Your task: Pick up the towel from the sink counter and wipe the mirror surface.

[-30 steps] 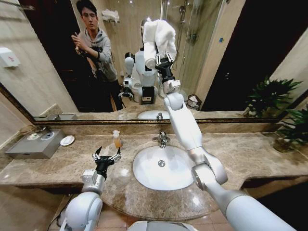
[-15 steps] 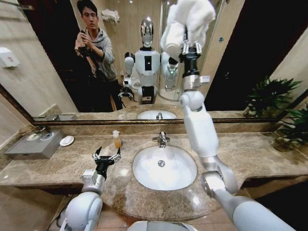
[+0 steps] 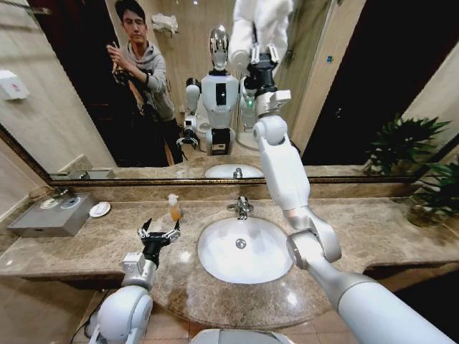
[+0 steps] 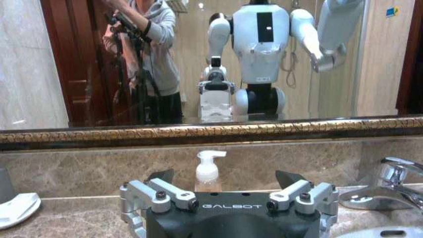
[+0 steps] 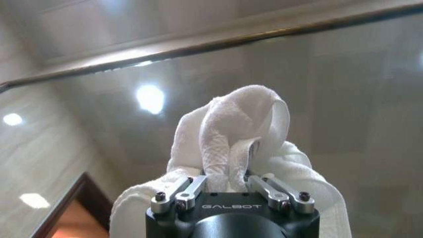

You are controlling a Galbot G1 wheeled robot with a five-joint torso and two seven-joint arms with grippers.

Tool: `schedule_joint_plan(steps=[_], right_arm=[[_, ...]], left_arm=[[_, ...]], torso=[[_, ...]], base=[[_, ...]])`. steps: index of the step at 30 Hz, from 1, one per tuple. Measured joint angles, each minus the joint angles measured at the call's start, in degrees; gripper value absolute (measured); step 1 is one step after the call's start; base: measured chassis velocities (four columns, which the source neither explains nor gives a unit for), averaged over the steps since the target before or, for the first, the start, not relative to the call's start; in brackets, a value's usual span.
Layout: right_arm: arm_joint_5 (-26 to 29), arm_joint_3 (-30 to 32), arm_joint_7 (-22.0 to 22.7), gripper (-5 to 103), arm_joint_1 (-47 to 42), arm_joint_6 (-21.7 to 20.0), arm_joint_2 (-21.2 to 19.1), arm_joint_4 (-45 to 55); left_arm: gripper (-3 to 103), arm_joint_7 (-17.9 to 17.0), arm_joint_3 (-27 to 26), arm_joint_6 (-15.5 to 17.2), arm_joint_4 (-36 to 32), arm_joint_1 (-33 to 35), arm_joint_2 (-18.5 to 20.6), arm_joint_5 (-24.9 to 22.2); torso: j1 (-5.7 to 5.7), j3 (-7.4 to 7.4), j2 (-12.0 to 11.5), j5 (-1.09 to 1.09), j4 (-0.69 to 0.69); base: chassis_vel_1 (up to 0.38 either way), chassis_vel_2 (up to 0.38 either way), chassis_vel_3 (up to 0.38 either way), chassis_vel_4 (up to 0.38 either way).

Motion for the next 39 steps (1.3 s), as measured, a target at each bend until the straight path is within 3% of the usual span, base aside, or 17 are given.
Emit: schedule_joint_plan(steps=[7, 14, 26, 39], right_arm=[[-3.8, 0.3, -1.6, 16, 0.8, 2.3, 0.2, -4.0], [-0.6, 3.1, 0.3, 16, -1.2, 0.1, 0.1, 0.8], [5.8, 8.2, 2.6, 16, -6.2, -3.5, -9.1, 10.5], [1.4, -0.1, -0.4, 16, -8.6, -1.5, -0.1, 8.7]], left_arm=[[100, 0.0, 0.0, 0.0, 0.0, 0.0, 0.0, 0.0], [100, 0.0, 0.0, 0.0, 0.0, 0.0, 0.0, 0.0], [100, 0.0, 0.0, 0.0, 0.0, 0.0, 0.0, 0.0], [100, 0.0, 0.0, 0.0, 0.0, 0.0, 0.0, 0.0]], torso=[[-0.02, -0.02, 0.0, 0.0, 0.04], [0.01, 0.01, 0.0, -0.01, 0.03], [0.01, 0.01, 0.0, 0.03, -0.03], [0.0, 0.0, 0.0, -0.03, 0.05]], base=[[0.0, 0.0, 0.0, 0.0], [0.0, 0.0, 0.0, 0.0], [0.0, 0.0, 0.0, 0.0], [0.0, 0.0, 0.0, 0.0]])
